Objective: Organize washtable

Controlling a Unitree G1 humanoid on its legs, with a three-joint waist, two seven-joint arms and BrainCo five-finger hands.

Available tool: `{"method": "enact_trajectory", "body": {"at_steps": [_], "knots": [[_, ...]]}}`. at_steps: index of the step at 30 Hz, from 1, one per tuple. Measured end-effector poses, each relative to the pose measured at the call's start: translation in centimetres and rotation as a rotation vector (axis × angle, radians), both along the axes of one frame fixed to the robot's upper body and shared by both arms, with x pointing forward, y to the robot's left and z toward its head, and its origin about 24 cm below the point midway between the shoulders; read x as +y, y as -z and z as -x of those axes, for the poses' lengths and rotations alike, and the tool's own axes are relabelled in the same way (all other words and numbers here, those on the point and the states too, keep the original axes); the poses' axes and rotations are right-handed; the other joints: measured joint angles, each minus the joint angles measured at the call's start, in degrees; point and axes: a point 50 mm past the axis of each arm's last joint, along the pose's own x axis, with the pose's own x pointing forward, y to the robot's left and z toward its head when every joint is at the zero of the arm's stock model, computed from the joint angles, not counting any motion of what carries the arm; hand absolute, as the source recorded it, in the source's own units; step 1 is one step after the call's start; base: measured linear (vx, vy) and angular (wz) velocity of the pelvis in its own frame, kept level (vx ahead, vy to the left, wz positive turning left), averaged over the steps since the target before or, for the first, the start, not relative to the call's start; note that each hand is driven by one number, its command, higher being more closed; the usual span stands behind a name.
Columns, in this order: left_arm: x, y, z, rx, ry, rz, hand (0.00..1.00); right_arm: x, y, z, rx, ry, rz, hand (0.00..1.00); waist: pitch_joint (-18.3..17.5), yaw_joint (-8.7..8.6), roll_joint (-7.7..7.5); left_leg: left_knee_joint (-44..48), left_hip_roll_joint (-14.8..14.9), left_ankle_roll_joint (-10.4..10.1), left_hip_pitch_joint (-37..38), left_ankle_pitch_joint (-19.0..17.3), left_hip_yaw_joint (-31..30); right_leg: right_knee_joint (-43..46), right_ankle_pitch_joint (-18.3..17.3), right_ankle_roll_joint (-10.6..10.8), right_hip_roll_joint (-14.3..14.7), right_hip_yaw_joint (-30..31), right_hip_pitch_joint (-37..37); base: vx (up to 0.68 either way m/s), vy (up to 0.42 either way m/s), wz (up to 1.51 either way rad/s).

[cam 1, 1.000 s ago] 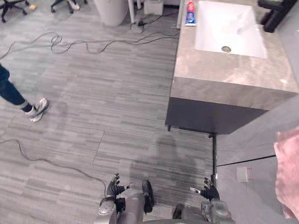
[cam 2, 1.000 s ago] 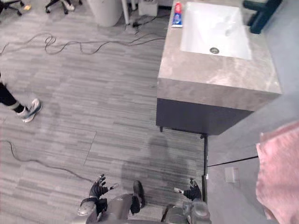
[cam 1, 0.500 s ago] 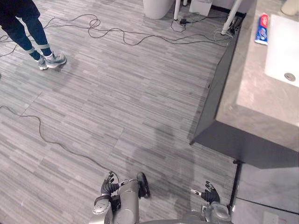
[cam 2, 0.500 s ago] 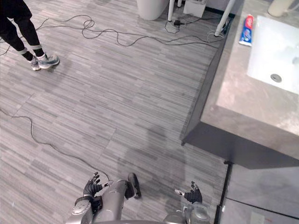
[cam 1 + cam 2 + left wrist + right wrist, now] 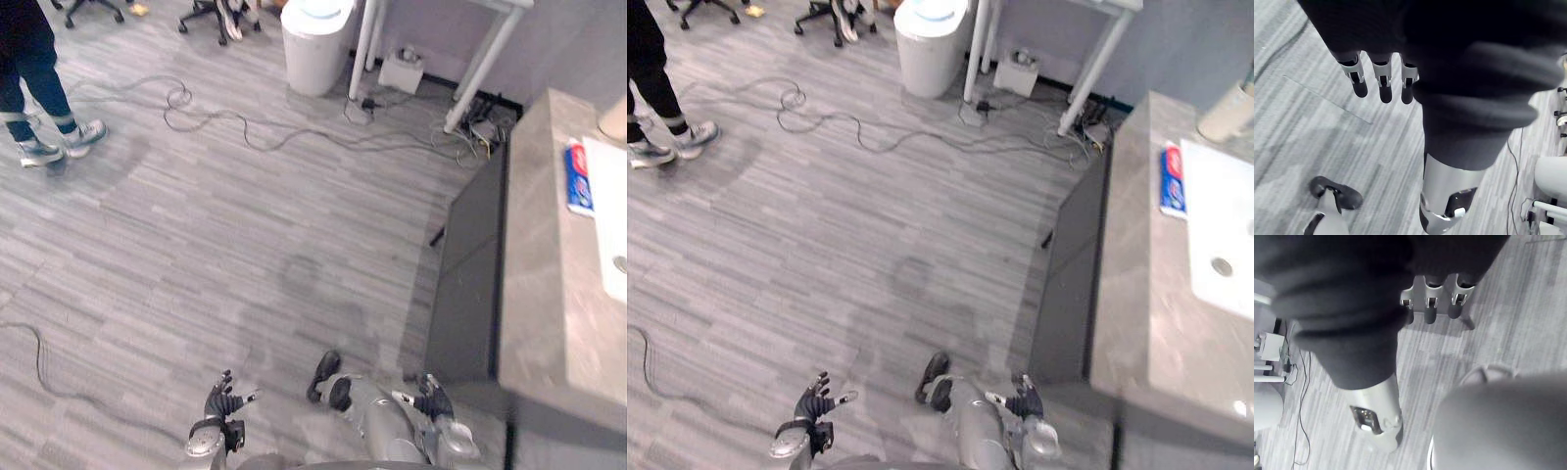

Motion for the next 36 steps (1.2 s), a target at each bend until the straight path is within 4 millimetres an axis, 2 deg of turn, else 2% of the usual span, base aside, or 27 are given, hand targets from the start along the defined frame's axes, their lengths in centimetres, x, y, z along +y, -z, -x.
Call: {"method": "enact_trajectory", "body": {"at_steps": [1, 2, 5, 7, 9, 10, 11, 12, 13, 15, 16, 17, 19, 20, 21, 23, 25, 26, 27, 28, 29, 30, 32, 33, 34, 35, 36], "knots": [[0.1, -0.1, 0.2, -0.006, -0.023, 0.007, 0.00, 0.6, 0.1, 0.2, 0.005, -0.010, -0.012, 0.00, 0.11, 0.06, 0.13, 7.85, 3.76, 0.33, -2.28, -0.17, 0.50, -0.71, -1.71, 0.59, 1.46, 1.67, 4.12, 0.57, 0.039, -0.60], [0.0, -0.3, 0.2, -0.020, -0.025, 0.009, 0.00, 1.1, 0.3, 0.3, 0.013, -0.020, -0.025, 0.00, 0.03, 0.77, -0.28, 10.30, 6.09, 1.55, -4.40, -0.85, 0.84, -1.68, -2.49, 1.50, 1.93, 3.87, 7.44, 0.55, 0.046, -0.71], [-0.3, -0.7, -0.2, -0.058, -0.028, 0.017, 0.00, 1.4, 0.0, -0.1, -0.007, -0.022, -0.029, 0.00, -0.20, 2.30, -0.71, 4.95, 9.17, 4.21, -12.46, -2.26, 0.86, -5.58, -2.34, 2.61, 1.79, 10.92, 11.51, 0.47, 0.100, -1.04], [-0.1, -0.6, 0.4, -0.045, -0.049, 0.019, 0.00, 1.7, 0.0, -0.1, -0.006, -0.022, -0.037, 0.00, -0.06, 2.46, -0.93, -2.20, 8.93, 4.25, -16.11, -2.33, -3.16, -7.01, -2.43, 4.74, 1.28, 15.57, 13.45, 0.32, 0.194, -1.20], [0.0, -0.5, 0.6, -0.044, -0.076, 0.023, 0.00, 1.8, 0.1, 0.0, -0.004, -0.018, -0.040, 0.00, 0.02, 3.52, -1.00, -11.50, 7.26, 2.70, -18.30, -1.50, -10.00, -6.41, -3.40, 6.72, 0.60, 20.39, 14.04, 0.35, 0.316, -1.32], [0.0, -0.5, 0.6, -0.050, -0.079, 0.020, 0.00, 1.6, 0.2, 0.3, 0.003, -0.011, -0.035, 0.00, 0.03, 3.75, -1.04, -17.44, 5.95, 0.97, -19.20, -0.07, -14.92, -5.09, -4.55, 8.61, -0.01, 23.08, 13.99, 0.27, 0.350, -1.07], [-0.1, -0.5, 0.6, -0.050, -0.082, 0.023, 0.00, 1.5, 0.2, 0.3, 0.004, -0.009, -0.029, 0.00, -0.11, 3.76, -0.59, -21.68, 5.40, 0.64, -19.17, 1.45, -17.55, -3.89, -5.59, 10.21, -0.18, 25.15, 13.58, 0.31, 0.482, -1.40], [-0.5, -0.3, 0.9, -0.039, -0.088, 0.035, 0.00, 1.3, 0.2, 0.6, 0.011, -0.008, -0.020, 0.00, -0.37, 4.07, -0.33, -22.66, 5.14, 0.71, -17.79, 7.36, -18.00, -1.81, -7.37, 12.20, -0.25, 28.55, 13.32, 0.26, 0.445, -1.47], [-0.3, -0.1, 1.2, -0.027, -0.099, 0.032, 0.00, 1.4, 0.2, 0.8, 0.015, -0.010, -0.019, 0.00, -0.54, 5.02, -0.71, -21.09, 4.67, 2.35, -16.77, 8.86, -16.37, -0.88, -8.21, 13.40, -0.73, 31.41, 13.31, 0.26, 0.468, -1.58], [0.7, -0.1, 1.5, -0.020, -0.123, 0.013, 0.00, 2.8, 0.2, 1.1, 0.012, -0.028, -0.044, 0.00, -1.83, 5.17, -3.17, -19.00, 4.10, 4.29, -15.84, 5.26, -10.28, 1.14, -8.15, 14.74, -3.64, 32.51, 11.82, 0.27, 0.426, -1.18], [0.9, -0.1, 1.5, -0.017, -0.122, 0.005, 0.00, 3.2, 0.3, 1.3, 0.017, -0.038, -0.050, 0.00, -1.98, 5.43, -3.50, -19.06, 3.80, 4.72, -15.31, 4.66, -8.65, 2.35, -8.03, 14.90, -4.49, 32.38, 10.84, 0.23, 0.351, -1.07], [1.2, -0.1, 1.8, -0.009, -0.120, -0.004, 0.00, 3.7, 0.3, 1.2, 0.016, -0.051, -0.057, 0.00, -2.42, 5.35, -4.31, -19.13, 3.53, 5.71, -13.74, 3.31, -5.49, 5.86, -7.27, 16.14, -6.00, 31.13, 8.80, 0.18, 0.295, -1.20], [1.0, 0.1, 1.9, 0.002, -0.109, -0.003, 0.00, 3.9, 0.2, 1.0, 0.006, -0.069, -0.063, 0.00, -2.29, 5.30, -4.23, -19.52, 3.29, 6.79, -9.76, 1.12, -1.31, 13.41, -5.34, 17.15, -8.32, 28.30, 5.61, 0.18, 0.259, -1.08], [0.9, 0.2, 2.0, 0.012, -0.091, -0.006, 0.00, 3.9, 0.1, 0.9, 0.004, -0.073, -0.063, 0.00, -2.31, 5.18, -4.20, -20.54, 2.87, 7.11, -6.46, 0.04, 1.25, 18.28, -4.95, 16.83, -10.12, 25.92, 3.97, 0.18, 0.194, -0.91], [0.8, 0.3, 2.0, 0.017, -0.077, -0.009, 0.00, 3.9, 0.2, 0.8, 0.004, -0.079, -0.062, 0.00, -2.33, 5.12, -4.10, -21.99, 2.81, 7.26, -4.09, -0.03, 3.49, 20.57, -6.52, 16.86, -10.95, 23.50, 2.71, 0.17, 0.168, -0.85], [0.9, 0.3, 2.0, 0.023, -0.073, -0.010, 0.00, 3.9, 0.2, 0.3, 0.004, -0.107, -0.049, 0.00, -2.47, 4.54, -3.66, -25.34, 3.05, 6.73, -1.69, 0.29, 5.78, 18.28, -8.01, 16.92, -11.23, 18.21, 0.47, 0.20, 0.076, -0.67], [0.6, 0.5, 1.8, 0.032, -0.063, -0.006, 0.00, 3.3, 0.2, -0.4, 0.007, -0.131, -0.028, 0.00, -2.39, 3.95, -2.54, -28.14, 4.04, 5.88, -1.05, 0.89, 7.66, 13.23, -7.84, 16.60, -9.91, 14.59, -3.25, 0.28, -0.028, -0.59], [0.3, 0.8, 1.9, 0.054, -0.048, -0.002, 0.00, 2.5, 0.2, -1.1, 0.005, -0.145, -0.005, 0.00, -1.75, 3.21, -1.17, -29.86, 5.22, 4.82, -0.06, 1.55, 8.26, 8.82, -6.65, 15.30, -7.90, 13.07, -5.27, 0.22, -0.074, -0.40], [0.2, 0.9, 2.0, 0.065, -0.036, -0.003, 0.00, 2.1, 0.1, -1.2, 0.008, -0.148, 0.007, 0.00, -1.52, 2.79, -0.79, -31.02, 5.40, 4.12, 0.79, 2.09, 8.32, 5.93, -5.18, 14.61, -6.81, 12.64, -5.77, 0.37, -0.124, -0.32], [0.5, 1.2, 2.7, 0.091, -0.023, -0.015, 0.00, 1.7, 0.5, -0.5, 0.035, -0.144, 0.017, 0.00, -1.73, 2.04, -1.25, -32.98, 4.57, 2.95, 2.67, 2.91, 8.05, 0.26, 0.39, 12.36, -5.67, 13.04, -5.69, 0.38, -0.148, -0.08], [0.7, 1.3, 3.0, 0.101, -0.013, -0.022, 0.00, 1.4, 0.8, 0.4, 0.054, -0.105, 0.001, 0.00, -1.98, 1.72, -2.81, -34.08, 2.84, 2.19, 5.32, 2.80, 7.59, 0.15, 5.49, 9.26, -6.17, 14.84, -5.67, 0.38, -0.144, -0.13], [0.2, 1.4, 2.8, 0.103, -0.015, -0.009, 0.00, 0.7, 0.6, 0.0, 0.043, -0.101, 0.018, 0.00, -1.67, 1.81, -1.65, -34.09, 3.70, 1.25, 6.44, 2.34, 7.15, 2.46, 5.00, 9.05, -5.65, 14.43, -5.53, 0.37, -0.182, -0.08], [-0.8, 1.2, 2.0, 0.079, 0.005, 0.010, 0.00, -0.1, 0.5, -0.2, 0.041, -0.093, 0.037, 0.00, -1.80, 1.19, 0.65, -28.40, 6.30, -3.09, 5.70, 4.89, 3.24, 4.29, -0.13, 8.20, -4.43, 13.62, -4.05, 0.38, -0.244, -0.06], [-1.1, 1.2, 1.9, 0.077, 0.004, 0.019, 0.00, -0.2, 0.5, -0.2, 0.041, -0.088, 0.038, 0.00, -1.93, 1.25, 1.34, -24.99, 7.46, -3.87, 4.55, 5.39, 2.30, 4.17, -0.83, 7.71, -3.76, 13.45, -3.22, 0.32, -0.231, -0.09], [-1.3, 1.2, 1.8, 0.075, -0.003, 0.027, 0.00, -0.3, 0.4, -0.3, 0.036, -0.084, 0.037, 0.00, -1.86, 1.30, 1.80, -17.75, 9.31, -3.56, 2.03, 7.14, 0.19, 3.49, -1.98, 7.43, -2.60, 13.53, -1.22, 0.34, -0.251, -0.19], [-1.6, 1.2, 1.9, 0.072, -0.002, 0.035, 0.00, 0.1, 0.6, 0.1, 0.051, -0.077, 0.027, 0.00, -1.74, 1.49, 1.67, -4.50, 12.13, -3.56, -1.98, 7.82, -3.07, 1.06, -2.85, 6.90, -0.85, 13.77, 3.57, 0.32, -0.234, -0.24], [-1.5, 1.0, 1.6, 0.057, -0.001, 0.033, 0.00, 0.1, 0.7, 0.4, 0.056, -0.072, 0.026, 0.00, -1.72, 1.65, 1.54, -0.14, 12.88, -3.61, -3.35, 7.60, -3.83, -0.15, -3.04, 6.61, -0.33, 14.04, 5.57, 0.36, -0.247, -0.35]]}}
